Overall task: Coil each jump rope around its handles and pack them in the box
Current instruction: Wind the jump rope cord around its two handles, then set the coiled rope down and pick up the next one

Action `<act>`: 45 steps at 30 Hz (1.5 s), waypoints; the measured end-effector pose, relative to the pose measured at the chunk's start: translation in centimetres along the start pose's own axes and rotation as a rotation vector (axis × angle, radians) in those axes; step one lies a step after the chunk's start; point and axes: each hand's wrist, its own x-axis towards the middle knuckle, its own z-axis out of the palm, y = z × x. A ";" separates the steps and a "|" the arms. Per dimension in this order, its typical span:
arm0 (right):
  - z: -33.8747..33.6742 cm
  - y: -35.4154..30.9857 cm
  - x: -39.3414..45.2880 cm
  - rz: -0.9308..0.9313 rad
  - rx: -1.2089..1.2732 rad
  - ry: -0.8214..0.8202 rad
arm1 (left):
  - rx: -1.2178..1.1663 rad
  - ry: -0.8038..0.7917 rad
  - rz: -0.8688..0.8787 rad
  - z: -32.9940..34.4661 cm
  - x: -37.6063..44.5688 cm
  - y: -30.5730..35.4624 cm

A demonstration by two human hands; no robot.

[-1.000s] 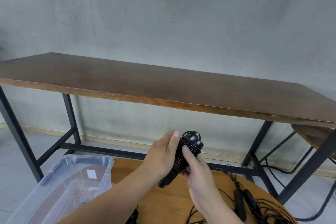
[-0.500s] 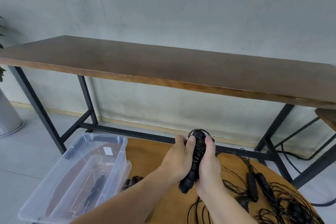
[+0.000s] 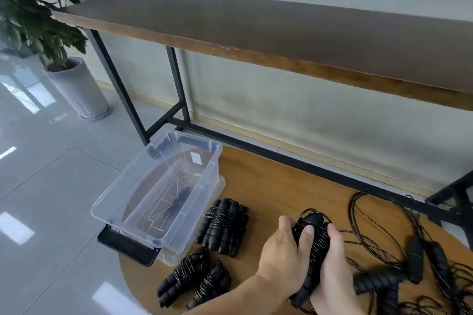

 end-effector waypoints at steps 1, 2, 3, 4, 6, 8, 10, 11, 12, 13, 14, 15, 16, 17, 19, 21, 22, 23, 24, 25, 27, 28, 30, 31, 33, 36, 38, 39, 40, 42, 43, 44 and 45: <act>-0.3 0.4 0.8 0.038 -0.031 -0.012 | -0.013 -0.001 -0.051 0.3 0.1 -0.7; -0.6 0.8 1.5 0.073 -0.074 -0.022 | -0.037 -0.003 -0.103 0.6 0.2 -1.4; -0.9 1.1 2.1 0.094 -0.105 -0.021 | -0.060 -0.002 -0.136 0.8 0.3 -2.2; -1.2 1.6 2.9 0.121 -0.137 -0.022 | -0.073 0.008 -0.165 1.0 0.5 -3.0; -1.7 2.3 4.0 0.179 -0.188 -0.043 | -0.088 0.035 -0.213 1.2 0.8 -4.5; -2.2 3.2 5.6 0.230 -0.215 -0.056 | -0.107 0.055 -0.262 1.5 1.3 -6.1; -2.2 4.0 7.1 0.248 -0.263 -0.057 | -0.125 0.068 -0.320 1.5 1.9 -7.6; -2.3 4.6 8.1 0.239 -0.314 -0.041 | -0.134 0.077 -0.352 1.6 2.2 -8.3; -2.3 5.3 9.1 0.234 -0.366 -0.018 | -0.137 0.088 -0.377 1.5 2.6 -9.1; -2.1 5.7 9.9 0.224 -0.422 0.004 | -0.133 0.098 -0.394 1.3 2.9 -9.7; -2.1 6.2 10.9 0.217 -0.470 0.024 | -0.125 0.099 -0.405 1.2 3.4 -10.3; -1.9 6.6 11.7 0.217 -0.502 0.040 | -0.111 0.089 -0.416 1.1 3.9 -10.8; -1.6 6.9 12.3 0.220 -0.512 0.049 | -0.091 0.076 -0.415 1.0 4.4 -11.2; -1.1 7.0 12.6 0.214 -0.498 0.055 | -0.065 0.062 -0.406 0.8 4.9 -11.5; -0.5 7.6 13.8 0.211 -0.471 0.063 | -0.011 0.022 -0.387 0.9 5.8 -12.3; 0.2 8.1 15.1 0.212 -0.457 0.068 | 0.032 -0.013 -0.373 1.2 6.4 -13.1; 0.6 8.4 15.6 0.211 -0.447 0.076 | 0.061 -0.020 -0.360 1.4 6.5 -13.5; 1.0 8.5 15.9 0.208 -0.429 0.085 | 0.089 -0.029 -0.346 1.6 6.6 -13.8; 1.3 8.9 16.4 0.211 -0.416 0.091 | 0.117 -0.040 -0.339 2.0 6.7 -14.1; 1.7 9.1 16.6 0.206 -0.401 0.102 | 0.141 -0.046 -0.343 2.2 6.7 -14.3; 2.2 9.5 17.2 0.217 -0.362 0.115 | 0.172 -0.049 -0.355 2.5 6.9 -14.5; 2.2 9.8 17.6 0.231 -0.326 0.120 | 0.181 -0.057 -0.362 2.6 7.1 -14.6; 2.3 10.4 18.1 0.244 -0.263 0.151 | 0.194 -0.076 -0.376 2.7 7.3 -14.6; 2.3 10.6 18.3 0.240 -0.235 0.163 | 0.190 -0.083 -0.381 2.7 7.3 -14.6; 2.5 10.9 18.6 0.226 -0.206 0.169 | 0.181 -0.074 -0.373 2.8 7.4 -14.4; 2.9 11.2 18.8 0.219 -0.223 0.170 | 0.201 -0.040 -0.339 3.0 7.4 -14.5; 3.3 11.1 18.7 0.204 -0.240 0.161 | 0.201 -0.001 -0.340 3.0 7.4 -14.8; 3.5 11.3 18.9 0.188 -0.254 0.167 | 0.197 0.018 -0.343 3.0 7.4 -15.1; 3.8 11.5 19.1 0.175 -0.277 0.175 | 0.194 0.027 -0.346 3.1 7.4 -15.4; 4.4 11.9 19.5 0.143 -0.362 0.183 | 0.185 0.026 -0.356 3.1 7.6 -15.9; 4.3 12.5 20.2 0.111 -0.400 0.200 | 0.180 0.025 -0.359 3.0 7.7 -16.1; 3.9 13.5 21.6 0.075 -0.444 0.224 | 0.174 0.034 -0.358 3.0 7.8 -16.2; 3.1 15.1 23.7 0.045 -0.499 0.239 | 0.171 0.044 -0.350 3.0 7.9 -16.3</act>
